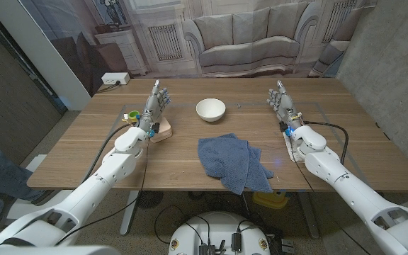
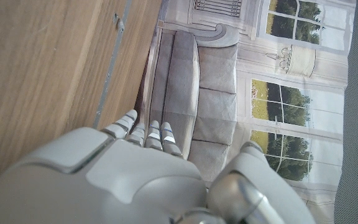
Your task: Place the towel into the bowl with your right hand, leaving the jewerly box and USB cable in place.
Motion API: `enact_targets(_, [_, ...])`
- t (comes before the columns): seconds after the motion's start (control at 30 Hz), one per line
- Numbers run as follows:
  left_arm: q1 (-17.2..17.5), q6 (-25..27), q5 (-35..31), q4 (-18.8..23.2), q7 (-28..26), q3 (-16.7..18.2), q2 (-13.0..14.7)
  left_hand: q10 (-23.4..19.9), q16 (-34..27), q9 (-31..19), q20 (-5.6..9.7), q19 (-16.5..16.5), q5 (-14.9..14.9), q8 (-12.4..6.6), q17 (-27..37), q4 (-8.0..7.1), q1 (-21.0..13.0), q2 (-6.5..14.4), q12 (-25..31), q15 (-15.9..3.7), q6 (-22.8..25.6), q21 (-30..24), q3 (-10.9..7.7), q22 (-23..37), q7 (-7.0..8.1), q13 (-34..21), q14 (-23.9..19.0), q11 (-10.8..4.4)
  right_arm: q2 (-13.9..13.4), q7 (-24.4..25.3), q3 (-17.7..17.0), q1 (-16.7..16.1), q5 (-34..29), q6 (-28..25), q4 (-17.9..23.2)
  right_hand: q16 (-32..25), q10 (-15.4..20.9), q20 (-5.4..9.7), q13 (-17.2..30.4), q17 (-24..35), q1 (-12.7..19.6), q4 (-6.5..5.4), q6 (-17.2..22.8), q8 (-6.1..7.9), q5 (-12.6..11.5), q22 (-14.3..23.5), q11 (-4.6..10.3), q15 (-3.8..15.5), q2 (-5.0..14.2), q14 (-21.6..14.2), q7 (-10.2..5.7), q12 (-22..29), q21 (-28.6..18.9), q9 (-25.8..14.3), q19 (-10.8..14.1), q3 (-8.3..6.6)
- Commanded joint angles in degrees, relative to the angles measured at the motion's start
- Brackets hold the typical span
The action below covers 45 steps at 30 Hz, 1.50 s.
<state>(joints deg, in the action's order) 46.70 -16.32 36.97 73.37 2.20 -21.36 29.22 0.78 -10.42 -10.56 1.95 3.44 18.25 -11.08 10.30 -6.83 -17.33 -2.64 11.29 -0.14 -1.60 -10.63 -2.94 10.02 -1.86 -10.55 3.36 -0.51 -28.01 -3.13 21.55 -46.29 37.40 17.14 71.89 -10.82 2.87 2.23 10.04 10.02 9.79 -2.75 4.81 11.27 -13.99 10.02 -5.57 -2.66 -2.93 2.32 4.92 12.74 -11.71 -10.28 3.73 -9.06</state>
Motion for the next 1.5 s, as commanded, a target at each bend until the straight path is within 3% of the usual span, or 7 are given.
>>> enact_targets(0.03, [-1.3, 0.1, -0.4, -0.8, 0.7, -0.2, 0.2, 0.1, -0.2, -0.1, 2.92, 0.5, 0.5, -0.25, 0.1, -0.26, -0.5, 0.1, 0.2, 0.17, 0.0, -0.4, -0.02, 0.2, -0.45, -0.3, 0.6, -0.37, 1.3, -1.3, 0.4, 2.1, 0.2, 0.9, -3.1, -0.3, 0.1, 1.4, 0.3, 0.2, 0.3, 0.11, 0.2, 0.35, -0.4, 0.3, -0.33, -0.5, 0.2, -0.3, 0.25, 0.2, -0.3, -0.3, 0.7, -0.45])
enact_targets(0.8, [-1.9, 1.4, -0.5, -0.2, 1.8, -0.4, 1.3, -0.1, -0.3, -0.1, 2.67, 0.7, 0.8, -0.33, 0.1, 0.01, -1.1, 0.7, 0.3, 0.26, 0.2, -0.5, -0.08, 0.2, -0.58, -0.3, 0.5, -0.29, -1.3, 1.4, -0.4, -2.7, -1.0, 1.7, 5.3, -0.3, 1.0, 1.24, 0.3, 0.2, 0.6, 0.38, 0.5, 0.25, -0.4, 0.3, -0.08, -0.47, 0.63, -1.2, -0.01, 0.3, -0.3, -0.3, 1.3, -0.43])
enact_targets(1.2, [-2.3, 1.7, -1.5, 0.7, 1.5, -0.7, 1.9, 0.0, -0.3, -0.1, 2.57, 0.7, 0.9, -0.32, 0.1, 0.14, -1.4, 1.0, 0.3, 0.28, 0.3, -0.5, -0.11, 0.2, -0.56, -0.3, 0.5, -0.31, -1.6, -0.3, -0.8, -4.3, -0.7, 4.7, 6.6, -0.3, 2.1, 1.19, 0.4, 0.2, 0.9, 0.55, 0.4, 0.14, -0.4, 0.3, -0.09, -0.43, 0.82, -1.5, -0.17, 0.5, -0.3, -0.3, 1.6, -0.42])
enact_targets(1.37, [-2.3, 2.3, -1.5, 1.1, 0.6, -0.6, 1.7, -3.4, -0.9, -0.2, 2.23, -0.7, 1.1, -1.18, 0.1, 0.84, -2.8, 1.6, 1.6, 0.5, 2.9, -1.1, -0.25, 0.2, -0.79, -0.5, -1.7, 0.2, -2.1, -0.8, -1.1, -5.0, -0.2, 5.0, 7.9, -0.2, 2.2, 1.22, 0.4, 0.2, 1.0, 0.62, 0.6, 0.18, -0.4, 0.3, -0.12, -0.52, 0.92, -1.6, -0.26, 0.5, -0.2, -0.3, 1.6, -0.44])
enact_targets(1.5, [-2.3, 3.6, -2.1, 2.1, 0.1, -0.9, 2.6, -5.1, -1.3, -0.3, 1.56, -2.8, 1.2, -1.49, 0.2, 1.35, -3.8, 1.9, 2.2, 0.55, 4.3, -1.7, -0.26, 0.2, -0.97, -0.8, -3.4, -0.46, -2.6, -1.2, -1.1, -5.4, -0.7, 5.7, 8.6, -0.2, 2.4, 1.22, 0.4, 0.2, 1.1, 0.67, 0.7, 0.19, -0.4, 0.3, -0.05, -0.59, 0.99, -1.7, -0.27, 0.5, -0.2, -0.3, 1.6, -0.46])
